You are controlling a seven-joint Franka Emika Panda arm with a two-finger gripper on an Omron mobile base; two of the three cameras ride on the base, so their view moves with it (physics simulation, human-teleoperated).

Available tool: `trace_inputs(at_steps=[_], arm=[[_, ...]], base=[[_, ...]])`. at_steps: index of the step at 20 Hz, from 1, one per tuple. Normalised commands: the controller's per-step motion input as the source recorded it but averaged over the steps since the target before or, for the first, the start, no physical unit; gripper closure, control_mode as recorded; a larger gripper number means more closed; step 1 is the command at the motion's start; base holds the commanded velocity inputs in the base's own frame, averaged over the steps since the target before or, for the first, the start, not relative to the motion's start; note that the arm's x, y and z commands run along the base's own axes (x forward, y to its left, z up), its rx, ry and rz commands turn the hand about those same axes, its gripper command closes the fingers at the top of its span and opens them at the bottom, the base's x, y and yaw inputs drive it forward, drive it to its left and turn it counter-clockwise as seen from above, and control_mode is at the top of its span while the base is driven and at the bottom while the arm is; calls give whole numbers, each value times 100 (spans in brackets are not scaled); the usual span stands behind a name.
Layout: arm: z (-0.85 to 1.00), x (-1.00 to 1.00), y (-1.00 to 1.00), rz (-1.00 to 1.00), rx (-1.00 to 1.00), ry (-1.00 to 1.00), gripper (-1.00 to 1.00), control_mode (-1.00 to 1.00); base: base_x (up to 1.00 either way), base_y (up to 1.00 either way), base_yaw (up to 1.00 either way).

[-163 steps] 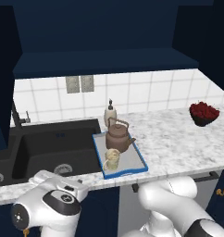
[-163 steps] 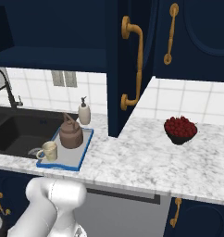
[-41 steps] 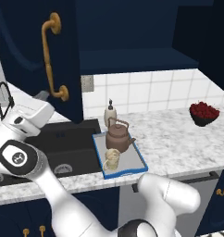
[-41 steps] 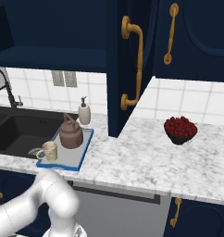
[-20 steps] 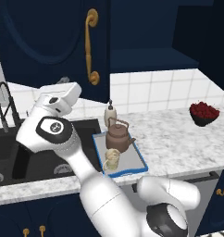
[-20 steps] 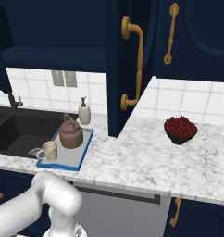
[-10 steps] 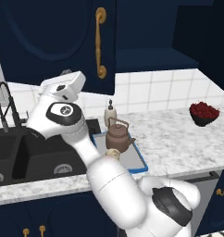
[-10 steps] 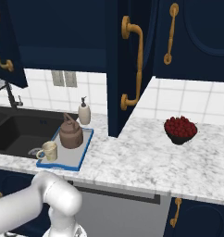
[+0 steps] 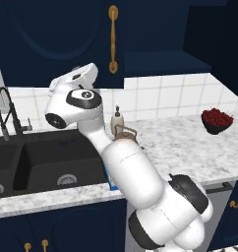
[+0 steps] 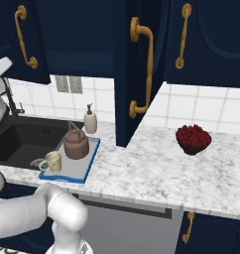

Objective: Pick the kettle from the counter and place it on the tray. Then pick the mug from the cabinet and place it on the tray. Then close the cabinet doors.

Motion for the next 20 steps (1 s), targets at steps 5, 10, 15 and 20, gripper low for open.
trace_inputs(at_steps=[5, 10, 15, 20], arm=[[2, 66, -9, 8, 1, 12, 100, -100], [0, 77, -2, 8, 1, 18, 100, -100], [0, 70, 0, 5, 1, 14, 100, -100], [0, 49, 0, 1, 0, 7, 100, -100]], base=[[0, 0, 0], [0, 0, 0], [0, 0, 0], [0, 0, 0]])
